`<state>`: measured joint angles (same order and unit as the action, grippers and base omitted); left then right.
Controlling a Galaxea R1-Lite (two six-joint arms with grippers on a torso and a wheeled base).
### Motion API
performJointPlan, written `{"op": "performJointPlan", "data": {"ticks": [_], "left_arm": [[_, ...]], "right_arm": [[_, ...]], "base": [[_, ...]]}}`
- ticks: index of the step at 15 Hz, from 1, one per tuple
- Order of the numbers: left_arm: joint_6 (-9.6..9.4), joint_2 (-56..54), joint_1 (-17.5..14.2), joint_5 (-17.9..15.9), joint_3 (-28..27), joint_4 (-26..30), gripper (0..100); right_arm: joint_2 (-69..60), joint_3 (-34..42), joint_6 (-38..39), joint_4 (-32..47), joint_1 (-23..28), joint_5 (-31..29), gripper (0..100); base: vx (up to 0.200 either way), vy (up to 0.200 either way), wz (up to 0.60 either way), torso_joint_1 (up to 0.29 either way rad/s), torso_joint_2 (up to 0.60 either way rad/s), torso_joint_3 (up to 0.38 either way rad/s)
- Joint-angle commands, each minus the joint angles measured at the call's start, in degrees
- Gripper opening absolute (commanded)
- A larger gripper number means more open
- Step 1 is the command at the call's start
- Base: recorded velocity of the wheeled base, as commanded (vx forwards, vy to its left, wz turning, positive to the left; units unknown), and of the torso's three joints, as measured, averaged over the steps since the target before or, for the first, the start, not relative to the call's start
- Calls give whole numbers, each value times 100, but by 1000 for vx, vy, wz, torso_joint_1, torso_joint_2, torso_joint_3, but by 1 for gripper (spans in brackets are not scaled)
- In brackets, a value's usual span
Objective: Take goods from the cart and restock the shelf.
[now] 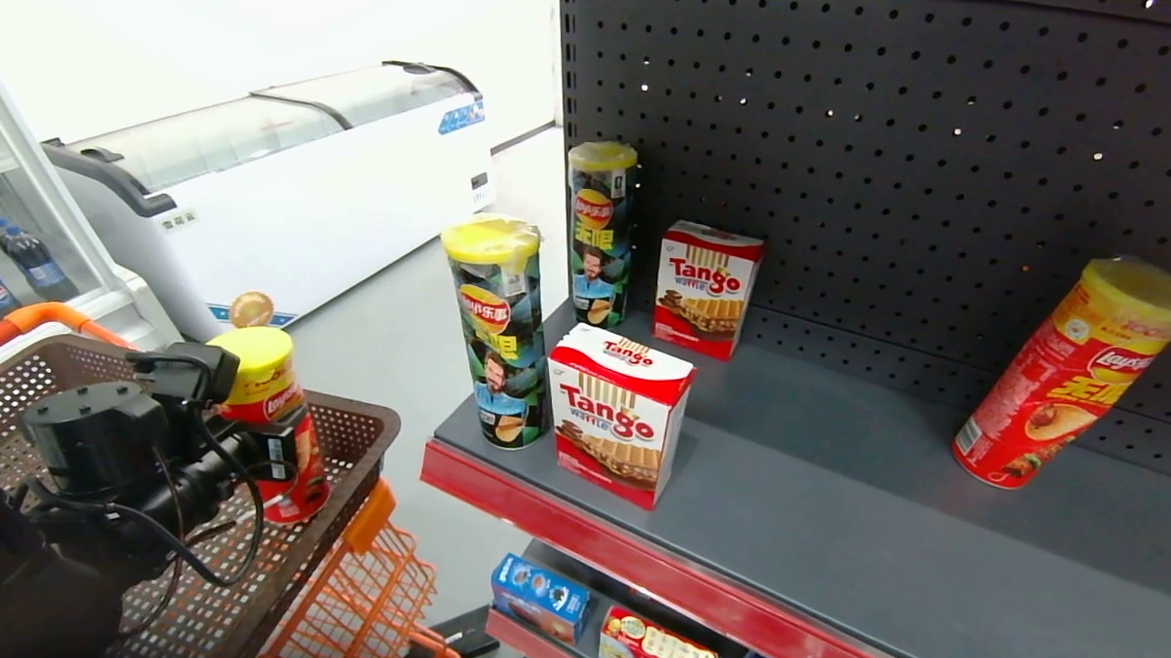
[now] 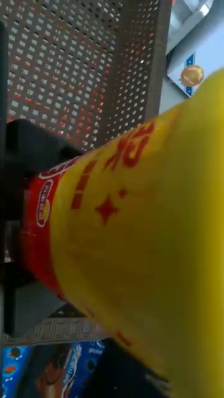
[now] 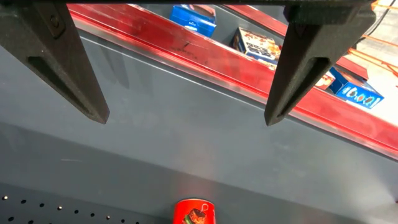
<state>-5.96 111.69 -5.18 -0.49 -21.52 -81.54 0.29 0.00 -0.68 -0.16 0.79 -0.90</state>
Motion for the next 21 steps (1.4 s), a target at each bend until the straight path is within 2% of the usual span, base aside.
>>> {"op": "performJointPlan", "data": {"ticks": [1, 2, 4, 7, 8, 11, 12, 14, 15, 16, 17, 18, 20, 21], "left_arm": [[-10, -552, 70, -13, -90, 341, 0], [-2, -1114, 87, -127, -72, 1026, 0], [42, -2055, 87, -549, -2, 1861, 0], [51, -2714, 114, -584, -72, 2011, 0], [51, -2925, 219, -558, -72, 2090, 0], [42, -3039, 281, -575, 25, 2195, 0], [104, -3382, 764, -523, 121, 2239, 0], [122, -3461, 1177, -654, 157, 2283, 0], [253, -3461, 1406, -672, 192, 2274, 0], [359, -3496, 1485, -716, 253, 2274, 0], [455, -3540, 1766, -944, 288, 2248, 0], [517, -3584, 1889, -1155, 350, 2257, 0], [517, -3663, 1924, -1278, 385, 2266, 0], [508, -3672, 2197, -1270, 403, 2292, 0]], "right_arm": [[6, 0, -2, -2, 0, -6, 100], [6, 0, -2, 7, 0, 2, 100], [6, 0, -2, -2, 0, 2, 100], [6, 0, -2, -2, 0, 2, 100], [6, 0, -2, -2, 0, -6, 100], [6, 0, -2, -2, 0, 2, 100], [6, 0, -2, -2, 0, -6, 100], [6, 0, -2, -2, 0, 2, 100], [6, 0, -2, -2, 0, 2, 100], [6, 0, -2, -2, 0, 2, 100], [6, 0, -2, -2, 0, 2, 100], [6, 0, -2, -2, 0, -6, 100], [6, 0, -2, 7, 0, 2, 100], [6, 0, -2, -2, 0, 2, 100]], "base": [[0, 0, 0, 0, 0, 0], [0, 0, 0, 0, 0, 0], [0, 0, 0, 0, 0, 0], [0, 0, 0, 0, 0, 0], [0, 0, 0, 0, 0, 0], [0, 0, 0, 0, 0, 0], [0, 0, 0, 0, 0, 0], [0, 0, 0, 0, 0, 0], [0, 0, 0, 0, 0, 0], [0, 0, 0, 0, 0, 0], [0, 0, 0, 0, 0, 0], [0, 0, 0, 0, 0, 0], [0, 0, 0, 0, 0, 0], [0, 0, 0, 0, 0, 0]]}}
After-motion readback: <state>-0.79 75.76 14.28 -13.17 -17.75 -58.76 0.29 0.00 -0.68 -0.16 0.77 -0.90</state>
